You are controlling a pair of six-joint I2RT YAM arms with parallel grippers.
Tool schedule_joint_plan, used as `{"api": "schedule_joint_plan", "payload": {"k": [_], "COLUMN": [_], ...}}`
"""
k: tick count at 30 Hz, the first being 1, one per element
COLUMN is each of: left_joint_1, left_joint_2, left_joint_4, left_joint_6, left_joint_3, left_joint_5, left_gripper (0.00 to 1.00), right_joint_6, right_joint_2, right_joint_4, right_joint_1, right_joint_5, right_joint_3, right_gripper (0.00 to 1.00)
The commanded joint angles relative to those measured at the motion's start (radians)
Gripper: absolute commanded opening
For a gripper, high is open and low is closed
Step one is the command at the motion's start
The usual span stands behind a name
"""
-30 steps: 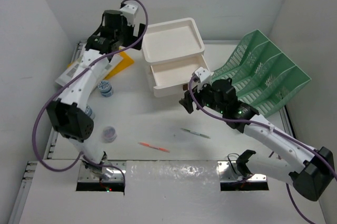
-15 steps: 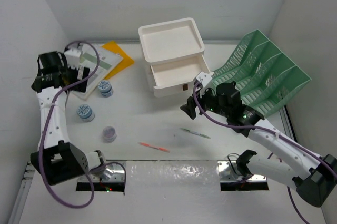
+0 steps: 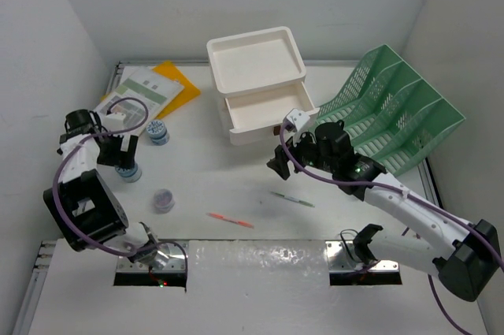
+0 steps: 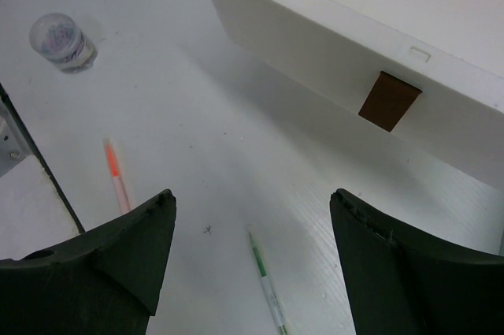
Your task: Organize the desk
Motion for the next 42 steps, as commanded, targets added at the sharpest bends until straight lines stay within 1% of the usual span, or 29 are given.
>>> {"api": "schedule_joint_plan", "payload": {"k": [1, 3, 6, 7, 9, 10, 11, 12, 14, 15, 17, 18, 21, 23, 26, 28, 29, 30, 31, 32, 34, 35, 36, 37, 38, 39, 40, 42], "left_joint_1": [0.008, 0.008, 0.008, 0.008, 0.008, 0.008, 0.008, 0.007, 0.005, 0.005, 0.007, 0.007, 0.007, 0.007, 0.005, -0.005, -0.028, -0.045, -0.068, -0.126, -0.201, -0.278, -0.312, -0.353, -0.434, -0.470, -0.536, -0.614], "left_joint_2": [0.025, 0.054, 0.103, 0.108, 0.105, 0.103, 0.102, 0.102, 0.109, 0.117, 0.115, 0.103, 0.056, 0.025, -0.047, -0.098, -0.112, -0.141, -0.156, -0.168, -0.204, -0.211, -0.217, -0.213, -0.207, -0.187, -0.175, -0.141], "left_joint_4": [0.097, 0.111, 0.117, 0.122, 0.145, 0.154, 0.165, 0.181, 0.188, 0.186, 0.186, 0.192, 0.180, 0.157, 0.059, 0.005, -0.043, -0.065, -0.085, -0.114, -0.136, -0.141, -0.150, -0.150, -0.153, -0.154, -0.157, -0.161], "left_joint_6": [0.019, 0.013, 0.002, 0.004, 0.002, 0.002, 0.001, 0.001, 0.001, -0.001, -0.001, -0.001, 0.002, 0.011, 0.011, 0.001, -0.007, -0.028, -0.039, -0.053, -0.101, -0.119, -0.159, -0.185, -0.206, -0.242, -0.257, -0.291], "left_joint_3": [-0.022, -0.025, -0.030, -0.042, -0.059, -0.074, -0.081, -0.088, -0.084, -0.075, -0.074, -0.081, -0.079, -0.064, -0.001, 0.085, 0.117, 0.183, 0.215, 0.246, 0.338, 0.367, 0.434, 0.470, 0.503, 0.569, 0.599, 0.657], "left_joint_5": [0.044, 0.045, 0.070, 0.074, 0.065, 0.060, 0.050, 0.048, 0.045, 0.045, 0.042, 0.042, 0.048, 0.070, 0.126, 0.187, 0.201, 0.218, 0.249, 0.260, 0.293, 0.309, 0.320, 0.311, 0.301, 0.294, 0.275, 0.263], "left_gripper": [1.00, 1.00, 0.94, 0.90, 0.85, 0.80, 0.78, 0.71, 0.63, 0.52, 0.41, 0.26, 0.00, 0.00, 0.00, 0.00, 0.00, 0.00, 0.00, 0.00, 0.00, 0.00, 0.00, 0.00, 0.00, 0.00, 0.00, 0.00], "right_joint_6": [0.020, 0.018, 0.015, 0.015, 0.017, 0.017, 0.017, 0.015, 0.012, 0.012, 0.014, 0.014, 0.017, 0.015, 0.017, 0.018, 0.021, 0.026, 0.029, 0.029, 0.032, 0.034, 0.035, 0.035, 0.032, 0.029, 0.029, 0.023], "right_joint_2": [0.001, 0.003, 0.007, 0.009, 0.007, 0.007, 0.006, 0.007, 0.010, 0.013, 0.018, 0.019, 0.016, 0.012, 0.004, -0.002, -0.005, -0.008, -0.013, -0.014, -0.020, -0.025, -0.028, -0.040, -0.049, -0.056, -0.075, -0.083], "right_joint_4": [0.041, 0.035, 0.027, 0.025, 0.025, 0.028, 0.030, 0.036, 0.036, 0.036, 0.039, 0.044, 0.044, 0.045, 0.045, 0.039, 0.028, 0.022, 0.015, 0.005, -0.025, -0.033, -0.045, -0.051, -0.056, -0.064, -0.064, -0.061], "right_joint_1": [0.010, 0.010, 0.010, 0.011, 0.011, 0.013, 0.013, 0.013, 0.015, 0.013, 0.013, 0.016, 0.016, 0.016, 0.016, 0.016, 0.016, 0.015, 0.015, 0.015, 0.015, 0.015, 0.013, 0.015, 0.012, 0.011, 0.010, 0.008], "right_joint_5": [0.015, 0.020, 0.029, 0.034, 0.038, 0.037, 0.037, 0.043, 0.054, 0.057, 0.049, 0.046, 0.048, 0.052, 0.078, 0.095, 0.103, 0.115, 0.126, 0.138, 0.182, 0.187, 0.211, 0.233, 0.239, 0.239, 0.235, 0.210], "right_joint_3": [0.038, 0.045, 0.049, 0.050, 0.052, 0.050, 0.049, 0.044, 0.045, 0.048, 0.053, 0.052, 0.049, 0.039, 0.029, 0.026, 0.026, 0.026, 0.026, 0.029, 0.033, 0.036, 0.038, 0.039, 0.044, 0.048, 0.053, 0.088], "right_gripper": [0.77, 0.77, 0.77, 0.77, 0.77, 0.77, 0.77, 0.77, 0.77, 0.77, 0.77, 0.77, 0.77, 0.77, 0.77, 0.77, 0.77, 0.77, 0.78, 0.78, 0.79, 0.80, 0.81, 0.81, 0.82, 0.82, 0.83, 0.85]}}
